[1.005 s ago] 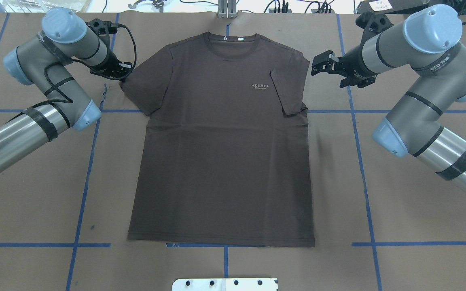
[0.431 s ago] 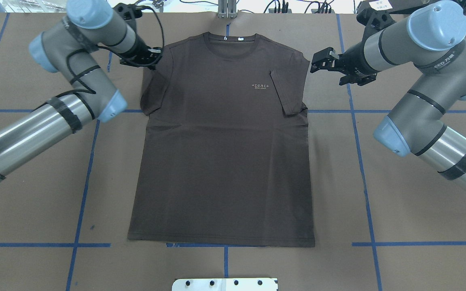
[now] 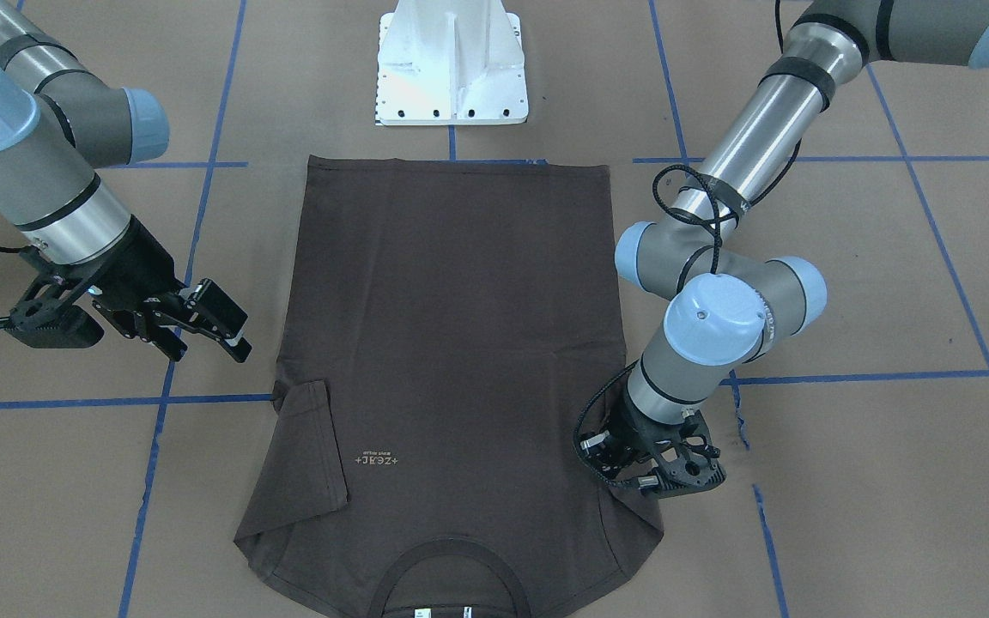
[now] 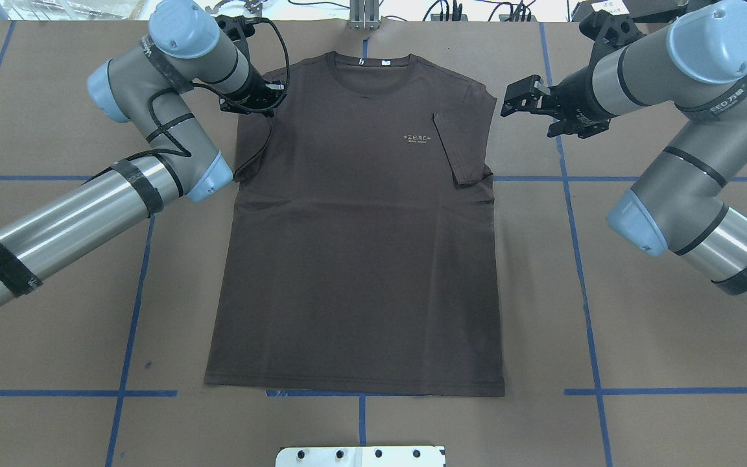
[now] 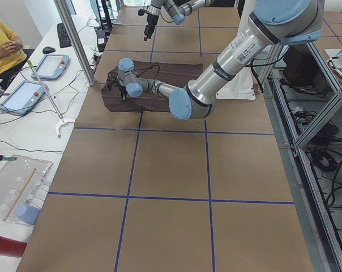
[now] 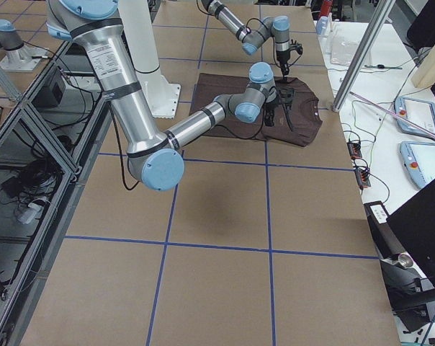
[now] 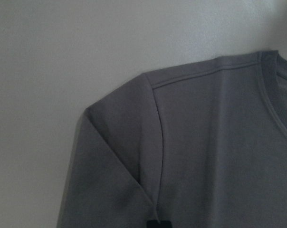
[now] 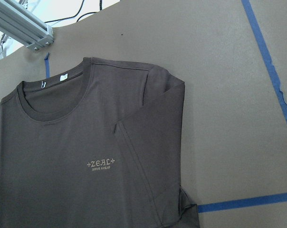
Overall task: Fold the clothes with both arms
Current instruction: 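Grasp the sleeve nearest the left gripper and fold it inward over the shirt, then move both grippers to the shirt hem corners nearest the robot, then grasp both hem corners with the left and right grippers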
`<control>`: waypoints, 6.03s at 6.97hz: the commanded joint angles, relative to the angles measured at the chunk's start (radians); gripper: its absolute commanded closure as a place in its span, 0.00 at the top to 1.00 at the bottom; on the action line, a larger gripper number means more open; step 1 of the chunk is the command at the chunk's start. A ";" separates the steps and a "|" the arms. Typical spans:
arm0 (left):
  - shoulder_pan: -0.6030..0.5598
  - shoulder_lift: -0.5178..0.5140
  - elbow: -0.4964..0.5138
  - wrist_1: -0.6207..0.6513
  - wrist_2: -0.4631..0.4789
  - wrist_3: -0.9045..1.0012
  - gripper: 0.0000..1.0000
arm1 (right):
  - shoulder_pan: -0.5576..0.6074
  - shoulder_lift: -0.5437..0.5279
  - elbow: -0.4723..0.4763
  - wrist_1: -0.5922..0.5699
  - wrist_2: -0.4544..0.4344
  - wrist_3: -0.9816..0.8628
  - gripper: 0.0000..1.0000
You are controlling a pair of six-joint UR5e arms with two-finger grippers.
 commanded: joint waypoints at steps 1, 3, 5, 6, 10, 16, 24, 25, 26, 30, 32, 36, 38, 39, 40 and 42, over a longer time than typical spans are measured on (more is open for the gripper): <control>0.003 -0.048 0.055 -0.021 0.016 -0.006 0.00 | -0.002 -0.008 0.002 0.000 0.001 0.001 1.00; 0.042 -0.042 0.052 -0.028 0.033 -0.036 0.00 | -0.004 -0.006 -0.007 -0.002 -0.004 0.001 1.00; 0.052 -0.002 -0.020 -0.021 0.050 -0.043 0.72 | -0.031 0.009 -0.006 -0.041 -0.030 0.010 1.00; 0.055 0.048 -0.107 -0.014 0.047 -0.102 0.72 | -0.075 0.021 0.005 -0.078 -0.095 0.077 1.00; 0.121 0.273 -0.472 -0.002 0.048 -0.217 0.72 | -0.499 0.017 0.280 -0.475 -0.408 0.384 0.97; 0.150 0.429 -0.651 -0.001 0.054 -0.258 0.74 | -0.829 -0.242 0.407 -0.537 -0.664 0.859 0.72; 0.150 0.431 -0.651 -0.001 0.056 -0.258 0.75 | -0.867 -0.243 0.401 -0.537 -0.658 0.862 0.40; 0.148 0.431 -0.651 -0.001 0.056 -0.258 0.75 | -0.867 -0.243 0.399 -0.537 -0.658 0.862 0.22; 0.148 0.431 -0.652 -0.001 0.056 -0.258 0.75 | -0.866 -0.243 0.405 -0.537 -0.658 0.862 0.00; 0.217 0.551 -0.832 0.071 0.146 -0.339 0.76 | -0.861 -0.244 0.456 -0.537 -0.658 0.860 0.00; 0.346 0.769 -1.111 0.151 0.222 -0.458 0.73 | -0.861 -0.253 0.482 -0.538 -0.651 0.860 0.00; 0.689 0.816 -1.166 0.320 0.422 -0.666 0.71 | -0.861 -0.256 0.474 -0.538 -0.612 0.851 0.00; 0.690 0.817 -1.166 0.364 0.429 -0.666 0.69 | -0.861 -0.256 0.473 -0.540 -0.613 0.851 0.00; 0.690 0.817 -1.165 0.380 0.448 -0.663 0.68 | -0.861 -0.256 0.473 -0.543 -0.613 0.851 0.00; 0.688 0.822 -1.162 0.381 0.452 -0.661 0.67 | -0.861 -0.256 0.473 -0.543 -0.615 0.853 0.00; 0.690 0.825 -1.160 0.383 0.452 -0.661 0.67 | -0.861 -0.255 0.473 -0.543 -0.615 0.853 0.00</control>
